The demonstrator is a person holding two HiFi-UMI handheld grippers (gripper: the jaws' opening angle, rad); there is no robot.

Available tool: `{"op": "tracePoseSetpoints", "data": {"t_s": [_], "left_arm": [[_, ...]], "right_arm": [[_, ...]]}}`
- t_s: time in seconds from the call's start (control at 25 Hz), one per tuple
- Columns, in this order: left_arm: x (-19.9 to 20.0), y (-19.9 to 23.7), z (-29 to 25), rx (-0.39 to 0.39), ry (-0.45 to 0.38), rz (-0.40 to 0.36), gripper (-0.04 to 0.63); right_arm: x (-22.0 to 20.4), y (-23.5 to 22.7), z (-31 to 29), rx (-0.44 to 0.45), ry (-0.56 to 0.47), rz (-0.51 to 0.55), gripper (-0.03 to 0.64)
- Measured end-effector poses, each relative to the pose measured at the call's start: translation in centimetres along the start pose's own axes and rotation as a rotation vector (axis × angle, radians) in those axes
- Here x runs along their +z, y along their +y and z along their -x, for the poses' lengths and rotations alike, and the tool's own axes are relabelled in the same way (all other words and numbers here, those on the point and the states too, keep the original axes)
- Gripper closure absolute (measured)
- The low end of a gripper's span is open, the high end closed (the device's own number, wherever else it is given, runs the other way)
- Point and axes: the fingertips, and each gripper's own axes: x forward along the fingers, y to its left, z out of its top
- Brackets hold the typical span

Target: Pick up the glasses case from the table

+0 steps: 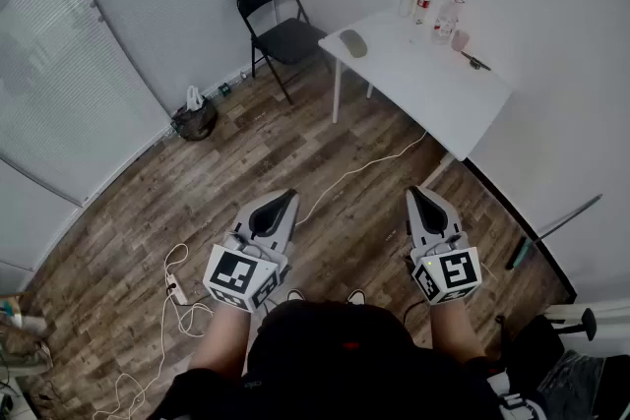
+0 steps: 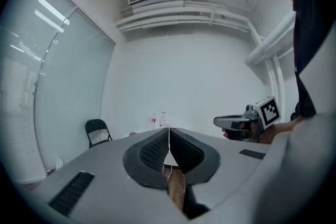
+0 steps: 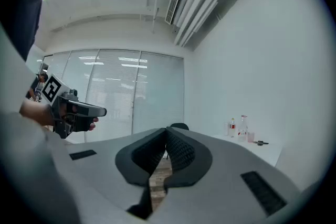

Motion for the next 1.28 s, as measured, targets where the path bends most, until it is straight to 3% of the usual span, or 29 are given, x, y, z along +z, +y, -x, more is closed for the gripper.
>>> {"op": "tracePoseSetpoints", "data": {"t_s": [0.76, 1.08, 1.28], "left_arm": [[0.0, -1.4, -0.4, -0.002, 0.008, -0.014, 0.572], [-0.1, -3.2, -2.1, 0.027, 0.014, -0.013, 0.572], [-0.7, -6.3, -4.0, 0.04, 0.007, 0.034, 0.572]], "right_arm": [[0.6, -0.2, 1.1, 0.038, -0.046, -0.018, 0.594], [-0.5, -3.2, 1.9, 0.043, -0.001, -0.045, 0.594], [-1.2, -6.1, 2.9, 0.079, 0.009, -0.074, 0.594]]}}
